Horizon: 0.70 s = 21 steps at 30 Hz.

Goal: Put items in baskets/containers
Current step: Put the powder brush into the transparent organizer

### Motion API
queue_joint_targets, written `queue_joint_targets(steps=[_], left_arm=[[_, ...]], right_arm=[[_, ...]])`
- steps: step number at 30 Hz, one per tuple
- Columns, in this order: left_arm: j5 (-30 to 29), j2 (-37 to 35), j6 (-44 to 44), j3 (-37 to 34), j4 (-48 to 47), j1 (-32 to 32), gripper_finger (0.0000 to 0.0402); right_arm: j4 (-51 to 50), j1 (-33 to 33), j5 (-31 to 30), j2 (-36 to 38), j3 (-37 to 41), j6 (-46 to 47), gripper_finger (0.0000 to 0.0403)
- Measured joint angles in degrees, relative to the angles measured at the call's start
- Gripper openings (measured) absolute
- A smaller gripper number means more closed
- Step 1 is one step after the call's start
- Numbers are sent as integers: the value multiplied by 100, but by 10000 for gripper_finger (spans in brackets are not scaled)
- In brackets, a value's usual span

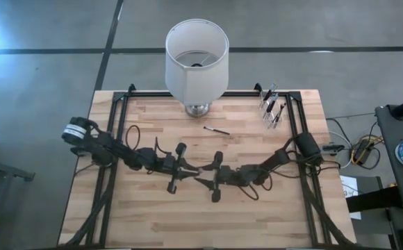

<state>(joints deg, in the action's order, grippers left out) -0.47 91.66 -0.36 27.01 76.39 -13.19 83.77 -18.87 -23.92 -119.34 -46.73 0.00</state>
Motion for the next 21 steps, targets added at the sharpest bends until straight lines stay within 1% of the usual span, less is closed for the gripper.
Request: queue_joint_targets(steps=[4, 7, 10, 14, 16, 18, 21], left_arm=[[60, 99, -17, 80, -2, 0, 33], [61, 146, -20, 100, -1, 0, 34], [62, 152, -33, 100, -32, 0, 34], [39, 102, -225, 100, -73, 0, 41], [-74, 68, -391, 100, -109, 0, 50], [-168, 20, -522, 89, -150, 0, 62], [-249, -44, -540, 76, -145, 0, 78]], right_arm=[[-11, 0, -19, -54, -118, -154, 169], [-106, -10, -10, -41, -158, -154, 145], [-102, -29, -12, -31, -161, -156, 106], [-91, -68, -25, -28, -141, -209, 41], [-94, -90, -67, 0, -109, -276, 40], [-99, -121, -250, 61, -26, -308, 40], [-110, -163, -416, 242, 214, -377, 40]])
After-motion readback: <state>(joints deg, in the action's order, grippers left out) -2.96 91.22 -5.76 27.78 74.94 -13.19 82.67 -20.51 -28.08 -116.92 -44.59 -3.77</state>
